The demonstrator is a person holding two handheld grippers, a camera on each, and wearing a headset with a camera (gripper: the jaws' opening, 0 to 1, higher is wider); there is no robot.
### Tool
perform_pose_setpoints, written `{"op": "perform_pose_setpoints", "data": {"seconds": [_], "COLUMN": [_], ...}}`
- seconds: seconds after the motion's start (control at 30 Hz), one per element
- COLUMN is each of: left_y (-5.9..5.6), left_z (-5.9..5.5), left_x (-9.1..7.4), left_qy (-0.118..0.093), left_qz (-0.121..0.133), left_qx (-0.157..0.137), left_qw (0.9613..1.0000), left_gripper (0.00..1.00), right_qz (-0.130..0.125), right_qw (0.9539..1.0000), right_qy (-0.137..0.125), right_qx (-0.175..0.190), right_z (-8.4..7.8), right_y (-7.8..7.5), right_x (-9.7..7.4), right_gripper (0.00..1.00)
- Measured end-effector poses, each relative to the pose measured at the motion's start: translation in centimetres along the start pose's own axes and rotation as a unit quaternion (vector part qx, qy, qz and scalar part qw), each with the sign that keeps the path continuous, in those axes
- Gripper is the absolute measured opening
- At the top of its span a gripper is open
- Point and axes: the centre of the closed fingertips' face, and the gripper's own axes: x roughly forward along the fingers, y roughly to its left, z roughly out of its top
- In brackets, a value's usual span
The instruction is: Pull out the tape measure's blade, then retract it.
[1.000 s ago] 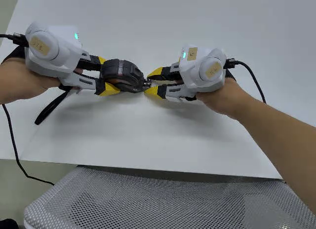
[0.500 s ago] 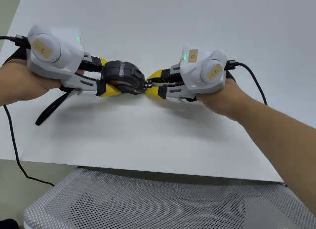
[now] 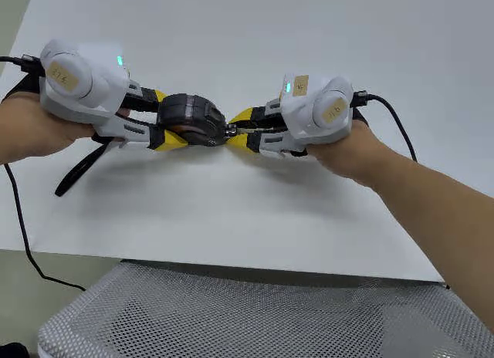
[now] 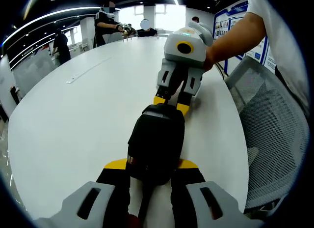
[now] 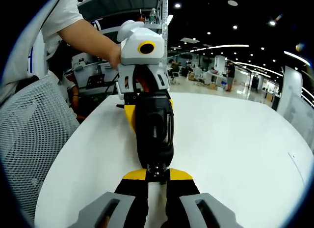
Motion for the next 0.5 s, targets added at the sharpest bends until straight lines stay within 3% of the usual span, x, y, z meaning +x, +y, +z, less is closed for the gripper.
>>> {"op": "perform_pose_setpoints", "data": {"seconds": [0.5], "left_y": [-0.11], "left_z": [0.01], "left_x": [0.03], "left_qy": [0.003], "left_qz": [-0.003], "left_qx": [0.006], "left_qw": [1.0000], "left_gripper": [0.26], "right_qz": [-0.002], "right_qw": [0.9999], "right_qy": [0.010], "right_qx": [0.001], "right_z": [-0.55], "right_y": [0.09], "right_x": [-0.92], "right_gripper": [0.09]}}
